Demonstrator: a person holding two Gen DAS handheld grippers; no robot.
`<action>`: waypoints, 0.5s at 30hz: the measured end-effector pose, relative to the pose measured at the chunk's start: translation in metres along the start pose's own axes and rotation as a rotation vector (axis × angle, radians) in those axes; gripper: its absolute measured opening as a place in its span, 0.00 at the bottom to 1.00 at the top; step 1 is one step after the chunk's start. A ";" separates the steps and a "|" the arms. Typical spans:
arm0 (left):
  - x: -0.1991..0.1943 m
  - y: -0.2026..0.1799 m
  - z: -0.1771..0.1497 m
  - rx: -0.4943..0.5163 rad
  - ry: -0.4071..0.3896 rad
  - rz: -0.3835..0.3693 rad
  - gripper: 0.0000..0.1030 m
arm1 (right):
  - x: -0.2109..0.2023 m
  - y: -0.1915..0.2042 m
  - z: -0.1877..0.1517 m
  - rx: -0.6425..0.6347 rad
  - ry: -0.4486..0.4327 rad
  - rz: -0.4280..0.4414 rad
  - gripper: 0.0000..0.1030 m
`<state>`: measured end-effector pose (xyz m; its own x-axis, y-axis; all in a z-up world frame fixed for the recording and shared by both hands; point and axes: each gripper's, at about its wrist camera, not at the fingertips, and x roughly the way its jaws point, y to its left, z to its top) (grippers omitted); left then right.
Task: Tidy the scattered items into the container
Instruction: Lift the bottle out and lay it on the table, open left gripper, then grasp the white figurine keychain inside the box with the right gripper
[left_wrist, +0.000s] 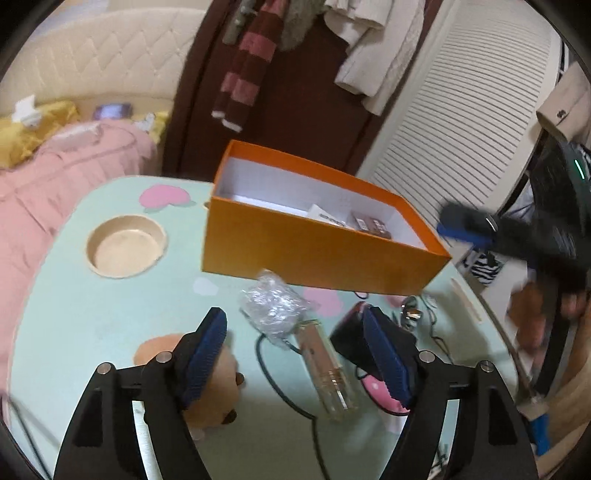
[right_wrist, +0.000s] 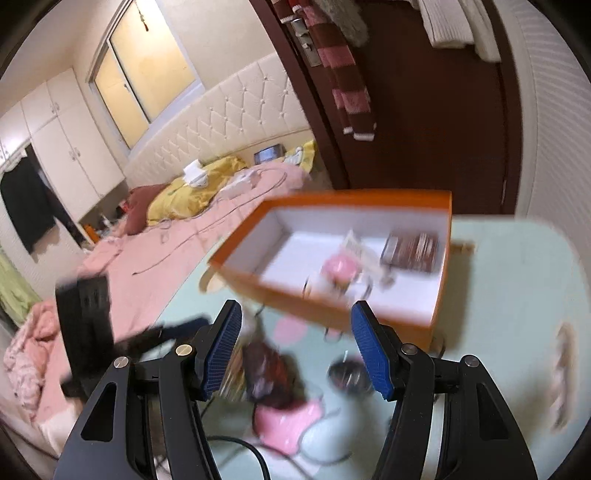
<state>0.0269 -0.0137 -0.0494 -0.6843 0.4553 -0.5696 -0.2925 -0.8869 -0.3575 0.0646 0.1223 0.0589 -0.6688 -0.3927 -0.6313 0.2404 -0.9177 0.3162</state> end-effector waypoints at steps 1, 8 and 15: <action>0.000 0.000 -0.001 -0.001 -0.006 0.004 0.74 | 0.006 0.000 0.012 -0.015 0.035 -0.031 0.61; -0.002 0.005 -0.001 -0.012 -0.007 -0.007 0.74 | 0.085 -0.021 0.069 0.020 0.436 -0.045 0.61; -0.003 0.008 0.000 -0.029 -0.004 -0.025 0.75 | 0.151 -0.036 0.073 0.148 0.761 -0.009 0.61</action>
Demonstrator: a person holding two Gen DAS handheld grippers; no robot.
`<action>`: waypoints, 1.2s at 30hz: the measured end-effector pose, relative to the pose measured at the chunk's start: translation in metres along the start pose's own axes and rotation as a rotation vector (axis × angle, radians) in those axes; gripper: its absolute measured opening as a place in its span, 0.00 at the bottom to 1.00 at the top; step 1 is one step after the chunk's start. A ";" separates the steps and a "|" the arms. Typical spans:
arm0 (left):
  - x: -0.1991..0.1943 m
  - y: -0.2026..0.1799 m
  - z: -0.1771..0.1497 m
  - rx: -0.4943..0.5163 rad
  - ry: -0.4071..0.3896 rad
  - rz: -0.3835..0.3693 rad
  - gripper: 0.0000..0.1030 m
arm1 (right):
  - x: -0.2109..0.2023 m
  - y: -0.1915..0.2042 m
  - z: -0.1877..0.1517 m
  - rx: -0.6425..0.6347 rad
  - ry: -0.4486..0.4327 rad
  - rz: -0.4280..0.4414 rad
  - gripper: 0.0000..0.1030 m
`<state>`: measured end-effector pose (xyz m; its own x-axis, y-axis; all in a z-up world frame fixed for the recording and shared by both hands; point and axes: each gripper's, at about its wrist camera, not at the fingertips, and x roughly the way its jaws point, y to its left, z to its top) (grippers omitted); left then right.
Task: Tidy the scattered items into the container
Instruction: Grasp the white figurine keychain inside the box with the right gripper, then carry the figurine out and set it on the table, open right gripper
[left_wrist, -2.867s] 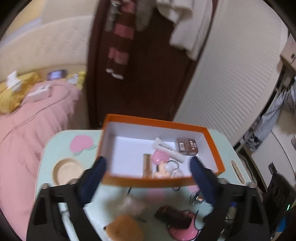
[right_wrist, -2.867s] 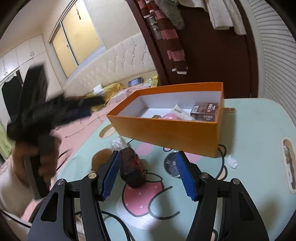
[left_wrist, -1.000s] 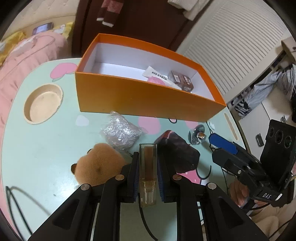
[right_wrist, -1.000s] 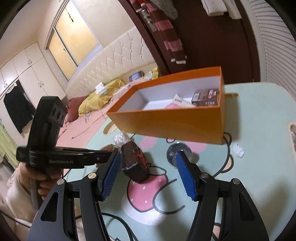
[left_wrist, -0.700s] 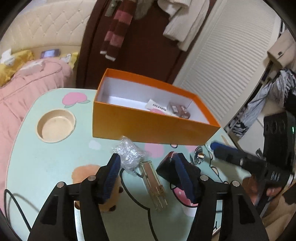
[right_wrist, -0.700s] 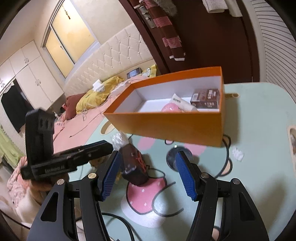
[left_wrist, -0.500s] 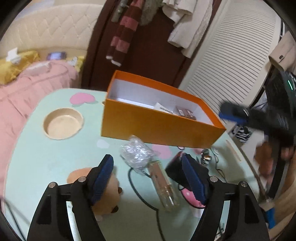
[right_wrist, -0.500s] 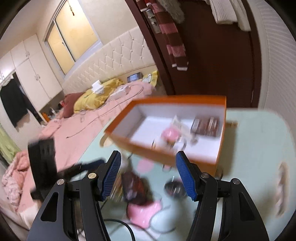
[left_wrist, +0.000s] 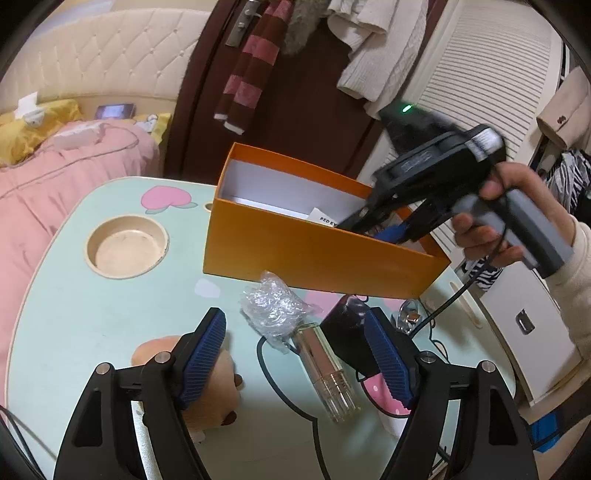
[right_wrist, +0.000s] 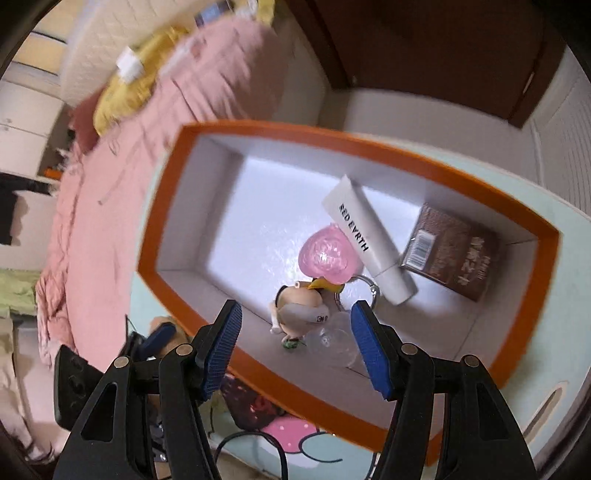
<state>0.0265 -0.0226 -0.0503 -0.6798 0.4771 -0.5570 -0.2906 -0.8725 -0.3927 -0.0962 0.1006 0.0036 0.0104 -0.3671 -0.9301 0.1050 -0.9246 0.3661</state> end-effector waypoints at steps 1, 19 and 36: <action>0.000 0.001 0.001 -0.006 0.002 -0.005 0.75 | 0.008 -0.001 0.004 0.009 0.033 -0.014 0.61; 0.000 0.003 0.001 -0.029 0.001 -0.021 0.75 | -0.033 0.008 -0.004 -0.037 -0.128 0.091 0.36; 0.002 0.006 0.001 -0.047 -0.008 -0.010 0.75 | -0.055 0.009 -0.111 -0.109 -0.290 0.212 0.36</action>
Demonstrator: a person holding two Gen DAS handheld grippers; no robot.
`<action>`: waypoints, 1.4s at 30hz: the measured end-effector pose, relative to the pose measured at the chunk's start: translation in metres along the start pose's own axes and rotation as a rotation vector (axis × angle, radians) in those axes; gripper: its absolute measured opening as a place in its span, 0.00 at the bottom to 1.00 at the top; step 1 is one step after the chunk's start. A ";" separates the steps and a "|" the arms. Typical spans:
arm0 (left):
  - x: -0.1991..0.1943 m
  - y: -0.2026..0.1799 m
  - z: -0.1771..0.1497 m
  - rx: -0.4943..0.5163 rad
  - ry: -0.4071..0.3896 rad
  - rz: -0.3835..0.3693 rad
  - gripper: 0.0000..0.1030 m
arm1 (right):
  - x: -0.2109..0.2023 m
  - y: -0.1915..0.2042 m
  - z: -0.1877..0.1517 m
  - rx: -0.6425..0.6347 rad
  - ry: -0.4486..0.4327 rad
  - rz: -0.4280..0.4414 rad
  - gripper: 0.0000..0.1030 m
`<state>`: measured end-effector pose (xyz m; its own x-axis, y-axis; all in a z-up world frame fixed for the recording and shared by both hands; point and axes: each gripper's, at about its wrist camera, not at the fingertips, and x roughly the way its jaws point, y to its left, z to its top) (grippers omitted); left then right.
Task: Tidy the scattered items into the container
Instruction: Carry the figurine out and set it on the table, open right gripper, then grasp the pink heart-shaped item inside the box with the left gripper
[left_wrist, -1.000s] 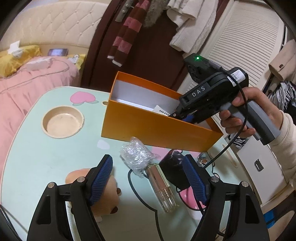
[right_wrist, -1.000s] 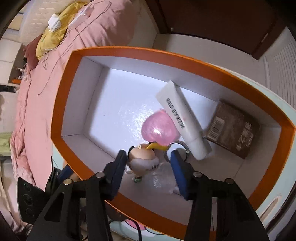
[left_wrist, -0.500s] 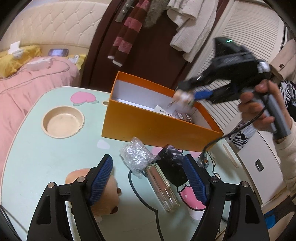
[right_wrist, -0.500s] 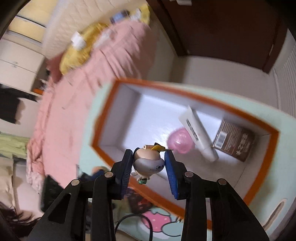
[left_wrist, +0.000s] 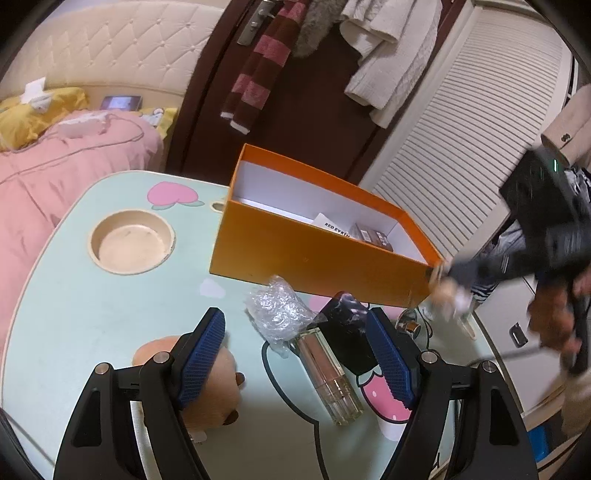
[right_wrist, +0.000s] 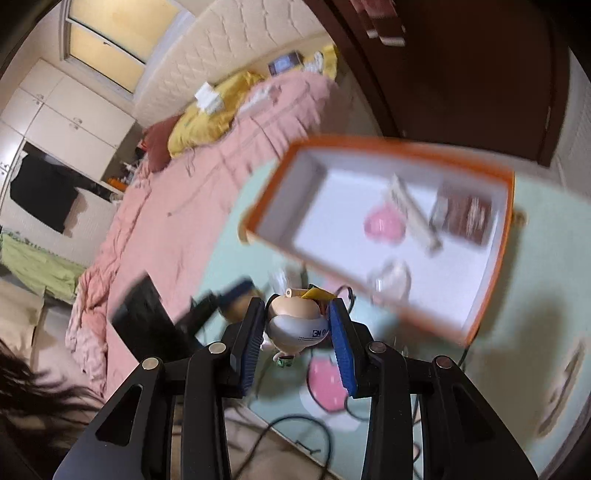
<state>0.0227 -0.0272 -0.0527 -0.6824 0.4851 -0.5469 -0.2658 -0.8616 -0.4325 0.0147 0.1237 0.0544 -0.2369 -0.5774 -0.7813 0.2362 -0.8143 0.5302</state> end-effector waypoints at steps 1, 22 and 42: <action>0.000 0.000 0.000 0.001 0.000 0.001 0.75 | 0.008 -0.004 -0.009 0.012 0.005 0.001 0.36; -0.015 0.001 0.012 0.001 -0.072 0.014 0.76 | 0.015 -0.030 -0.082 0.008 -0.382 0.081 0.50; 0.120 -0.084 0.144 0.258 0.384 0.228 0.64 | 0.011 -0.054 -0.086 0.047 -0.442 0.119 0.50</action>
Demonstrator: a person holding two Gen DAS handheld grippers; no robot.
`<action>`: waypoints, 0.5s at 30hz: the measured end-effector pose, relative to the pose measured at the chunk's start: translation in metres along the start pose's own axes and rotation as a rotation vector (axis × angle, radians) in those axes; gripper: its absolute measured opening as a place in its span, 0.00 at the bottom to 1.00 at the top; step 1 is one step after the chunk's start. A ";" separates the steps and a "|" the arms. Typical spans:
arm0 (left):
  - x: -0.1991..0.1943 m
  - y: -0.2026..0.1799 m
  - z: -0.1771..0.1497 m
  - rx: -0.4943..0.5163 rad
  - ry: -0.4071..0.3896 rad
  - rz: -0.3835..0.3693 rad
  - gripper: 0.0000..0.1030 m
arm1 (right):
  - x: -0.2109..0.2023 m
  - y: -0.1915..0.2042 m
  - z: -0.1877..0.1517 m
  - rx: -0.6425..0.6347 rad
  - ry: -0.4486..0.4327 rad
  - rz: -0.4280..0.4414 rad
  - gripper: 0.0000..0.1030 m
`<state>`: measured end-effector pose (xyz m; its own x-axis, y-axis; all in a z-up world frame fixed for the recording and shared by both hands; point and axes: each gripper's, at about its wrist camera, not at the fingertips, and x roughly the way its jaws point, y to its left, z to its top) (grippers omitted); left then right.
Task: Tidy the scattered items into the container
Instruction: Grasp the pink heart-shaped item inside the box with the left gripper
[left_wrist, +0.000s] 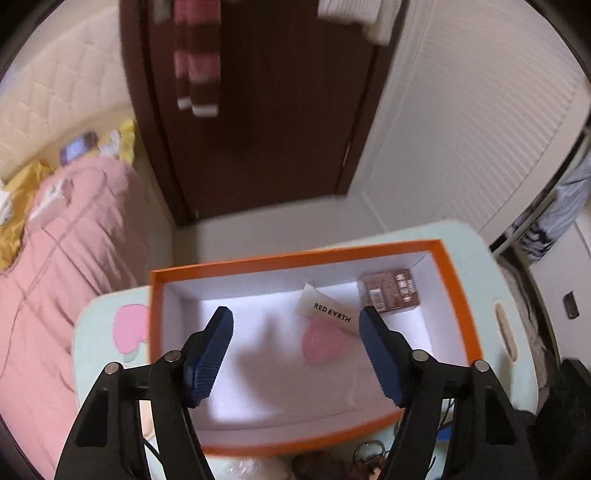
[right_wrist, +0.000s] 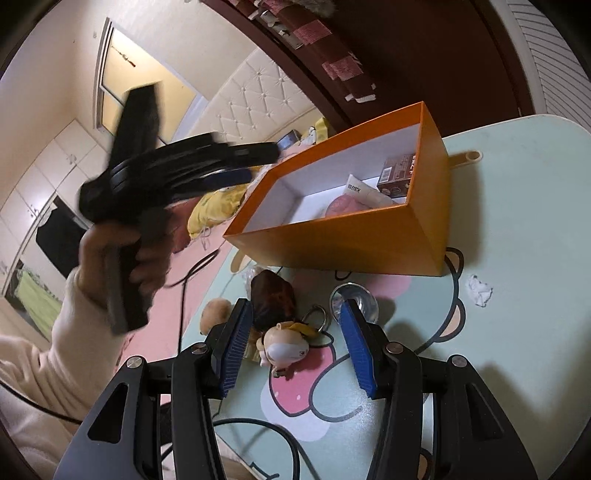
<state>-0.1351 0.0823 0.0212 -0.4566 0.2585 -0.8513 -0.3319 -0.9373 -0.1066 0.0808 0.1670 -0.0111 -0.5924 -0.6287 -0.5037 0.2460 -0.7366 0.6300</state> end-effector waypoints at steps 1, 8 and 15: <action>0.009 -0.001 0.005 0.001 0.031 0.004 0.63 | 0.000 -0.001 0.000 0.003 0.002 0.001 0.50; 0.051 -0.025 -0.002 0.108 0.174 0.044 0.56 | -0.002 -0.015 0.004 0.083 0.005 0.061 0.52; 0.065 -0.029 -0.008 0.127 0.191 0.050 0.45 | -0.004 -0.027 0.006 0.164 -0.013 0.123 0.62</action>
<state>-0.1488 0.1248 -0.0348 -0.3151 0.1519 -0.9368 -0.4193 -0.9078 -0.0062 0.0718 0.1909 -0.0220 -0.5758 -0.7072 -0.4104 0.1891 -0.6035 0.7746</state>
